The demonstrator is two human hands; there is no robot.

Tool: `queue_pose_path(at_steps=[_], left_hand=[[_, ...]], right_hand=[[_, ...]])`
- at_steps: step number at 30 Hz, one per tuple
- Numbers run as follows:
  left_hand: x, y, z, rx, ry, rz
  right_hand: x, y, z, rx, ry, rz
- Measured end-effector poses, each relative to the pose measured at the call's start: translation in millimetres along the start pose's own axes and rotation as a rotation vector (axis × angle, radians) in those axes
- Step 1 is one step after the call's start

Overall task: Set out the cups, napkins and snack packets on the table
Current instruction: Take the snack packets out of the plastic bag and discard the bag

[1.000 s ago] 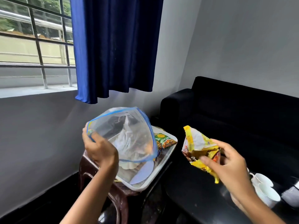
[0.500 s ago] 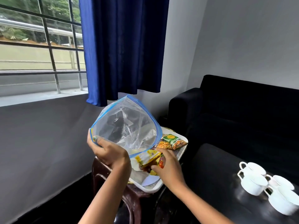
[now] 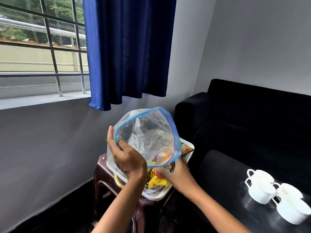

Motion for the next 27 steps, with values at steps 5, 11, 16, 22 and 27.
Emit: queue_pose_path(at_steps=[5, 11, 16, 22, 27], left_hand=[[12.3, -23.0, 34.2, -0.377, -0.111, -0.157], [22.3, -44.1, 78.3, -0.854, -0.297, -0.264], [25.0, -47.5, 94.3, -1.047, -0.363, -0.383], [33.5, -51.4, 101.5, -1.128, -0.51, -0.401], [30.3, -51.7, 108.0, -1.129, -0.555, -0.386]], right_hand=[[-13.8, 21.5, 1.5, -0.055, 0.076, -0.217], [-38.3, 46.1, 11.1, 0.073, 0.202, -0.101], [-55.0, 67.9, 24.4, 0.236, 0.322, -0.04], [-57.4, 78.0, 31.6, 0.359, 0.287, 0.216], [-55.9, 86.0, 43.0, 0.494, 0.297, 0.251]])
Point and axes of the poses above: each hand's wrist, its own z-axis away from the middle knuckle, its own y-axis out of the back of the hand, x = y × z, the point moved 6 cm from there along -z, towards the middle knuckle, and after that the axes turned 7 degrees about -y, right-handed, at the moved point
